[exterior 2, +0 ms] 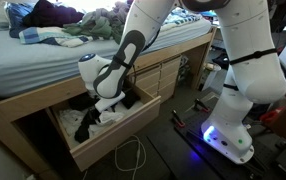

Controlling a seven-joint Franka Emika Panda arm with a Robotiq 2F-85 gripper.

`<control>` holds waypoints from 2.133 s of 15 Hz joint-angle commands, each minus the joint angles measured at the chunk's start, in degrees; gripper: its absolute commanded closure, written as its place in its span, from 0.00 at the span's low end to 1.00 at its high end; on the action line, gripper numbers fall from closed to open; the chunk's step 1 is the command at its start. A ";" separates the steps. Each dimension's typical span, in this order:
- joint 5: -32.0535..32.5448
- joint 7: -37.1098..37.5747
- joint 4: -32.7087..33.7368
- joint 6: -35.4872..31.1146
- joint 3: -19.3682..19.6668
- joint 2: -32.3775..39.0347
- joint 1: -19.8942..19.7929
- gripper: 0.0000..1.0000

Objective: Remove the white cloth from the drawer and put it on the bed

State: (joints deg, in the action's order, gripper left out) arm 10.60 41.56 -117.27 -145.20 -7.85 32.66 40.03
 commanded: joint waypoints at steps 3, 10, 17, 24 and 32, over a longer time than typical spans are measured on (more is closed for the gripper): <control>-1.37 0.67 0.93 -1.92 1.87 3.08 1.55 0.00; -1.12 1.81 2.84 -2.35 3.63 5.30 2.42 0.00; -0.59 -0.06 7.48 -1.40 5.92 8.98 1.88 0.00; -1.10 -1.51 14.48 -0.54 6.79 15.20 1.59 0.00; -1.86 -2.00 20.19 -0.17 6.80 21.74 1.45 0.00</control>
State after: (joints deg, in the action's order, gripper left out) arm 9.76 41.63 -100.10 -147.03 -1.35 52.29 41.39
